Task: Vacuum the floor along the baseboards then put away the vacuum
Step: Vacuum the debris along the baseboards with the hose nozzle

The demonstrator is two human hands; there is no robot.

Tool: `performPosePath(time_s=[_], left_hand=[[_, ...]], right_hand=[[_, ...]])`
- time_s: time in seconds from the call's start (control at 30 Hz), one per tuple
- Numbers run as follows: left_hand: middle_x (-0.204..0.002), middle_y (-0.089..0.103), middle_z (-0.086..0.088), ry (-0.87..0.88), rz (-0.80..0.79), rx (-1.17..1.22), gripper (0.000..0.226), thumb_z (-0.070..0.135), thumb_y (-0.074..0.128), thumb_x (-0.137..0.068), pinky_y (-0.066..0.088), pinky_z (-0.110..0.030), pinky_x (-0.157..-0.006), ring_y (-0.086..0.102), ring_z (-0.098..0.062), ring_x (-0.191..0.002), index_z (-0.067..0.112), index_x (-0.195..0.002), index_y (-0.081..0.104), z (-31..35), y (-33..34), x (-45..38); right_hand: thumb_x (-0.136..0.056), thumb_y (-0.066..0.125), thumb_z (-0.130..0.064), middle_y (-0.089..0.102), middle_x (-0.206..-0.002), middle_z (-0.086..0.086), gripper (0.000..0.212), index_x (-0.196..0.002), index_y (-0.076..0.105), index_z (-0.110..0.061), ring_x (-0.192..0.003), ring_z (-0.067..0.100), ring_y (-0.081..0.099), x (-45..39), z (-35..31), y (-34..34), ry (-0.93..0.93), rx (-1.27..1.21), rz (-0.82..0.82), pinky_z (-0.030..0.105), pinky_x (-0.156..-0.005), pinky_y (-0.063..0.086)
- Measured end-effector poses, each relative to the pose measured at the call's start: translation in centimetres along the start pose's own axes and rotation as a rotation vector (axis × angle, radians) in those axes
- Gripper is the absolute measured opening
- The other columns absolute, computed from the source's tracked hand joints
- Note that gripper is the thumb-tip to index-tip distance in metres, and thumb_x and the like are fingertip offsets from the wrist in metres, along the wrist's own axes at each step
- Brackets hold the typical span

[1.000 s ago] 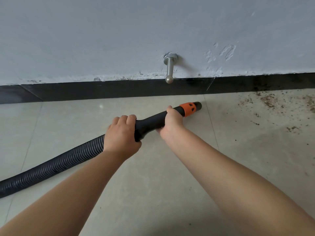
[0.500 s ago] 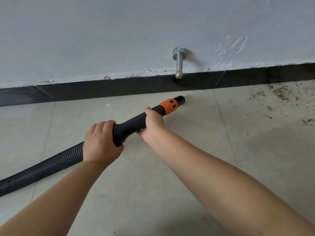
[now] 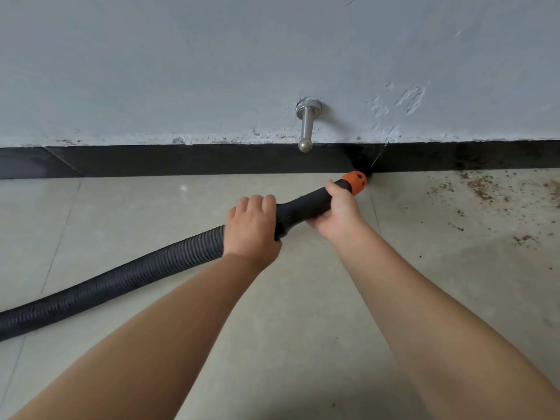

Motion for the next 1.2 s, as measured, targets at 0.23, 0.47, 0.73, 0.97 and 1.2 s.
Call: performPosePath(time_s=[0.23, 0.47, 0.73, 0.97, 1.2], left_hand=[[-0.116, 0.048, -0.003, 0.077, -0.039, 0.033, 0.041, 0.034, 0.055, -0.085, 0.035, -0.029, -0.084, 0.044, -0.023, -0.108, 0.014, -0.118, 0.040, 4.2, 0.4, -1.8], [-0.100, 0.054, -0.004, -0.164, -0.180, -0.058, 0.036, 0.031, 0.066, -0.076, 0.035, -0.028, -0.068, 0.045, -0.021, -0.085, 0.015, -0.093, 0.038, -4.7, -2.7, -0.1], [-0.103, 0.055, -0.013, -0.400, -0.084, -0.025, 0.041, 0.014, 0.069, -0.072, 0.034, -0.034, -0.071, 0.048, -0.032, -0.095, 0.005, -0.107, 0.051, -14.2, -4.5, 5.4], [-0.099, 0.060, -0.028, -0.327, 0.304, -0.075, 0.052, -0.009, 0.072, -0.057, 0.042, -0.054, -0.079, 0.053, -0.050, -0.092, -0.009, -0.106, 0.057, -16.0, -4.8, 7.2], [-0.091, 0.063, -0.024, -0.146, 0.372, -0.042, 0.048, -0.004, 0.066, -0.051, 0.046, -0.054, -0.074, 0.058, -0.048, -0.083, -0.007, -0.099, 0.061, -12.9, -3.3, 4.5]], right_hand=[[-0.094, 0.054, -0.025, 0.055, -0.121, 0.021, 0.039, -0.123, 0.040, -0.005, -0.096, 0.033, 0.058, -0.4, -3.4, -2.2, -0.047, -0.091, 0.056, 0.045, -0.078, 0.048], [-0.090, 0.060, -0.023, 0.054, -0.123, 0.016, 0.044, -0.128, 0.041, -0.010, -0.111, 0.035, 0.055, 1.1, 3.3, 3.2, 0.082, -0.009, -0.010, 0.050, -0.091, 0.049], [-0.090, 0.061, -0.018, 0.052, -0.128, 0.015, 0.048, -0.132, 0.040, -0.008, -0.115, 0.033, 0.053, 4.6, 11.5, 10.0, 0.196, 0.111, -0.175, 0.047, -0.093, 0.048], [-0.095, 0.052, -0.014, 0.047, -0.135, 0.020, 0.045, -0.135, 0.034, -0.003, -0.123, 0.036, 0.048, 6.0, 11.6, 12.4, 0.268, 0.147, -0.349, 0.048, -0.094, 0.043], [-0.093, 0.056, -0.012, 0.052, -0.128, 0.021, 0.047, -0.135, 0.036, -0.004, -0.117, 0.037, 0.053, 4.9, 8.8, 8.9, 0.214, 0.065, -0.249, 0.049, -0.082, 0.046]])
Point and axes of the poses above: each hand's wrist, its own x-axis away from the middle knuckle, its own y-axis out of the palm, z = x × y, the point moved 4 cm from there along -x, towards the middle knuckle
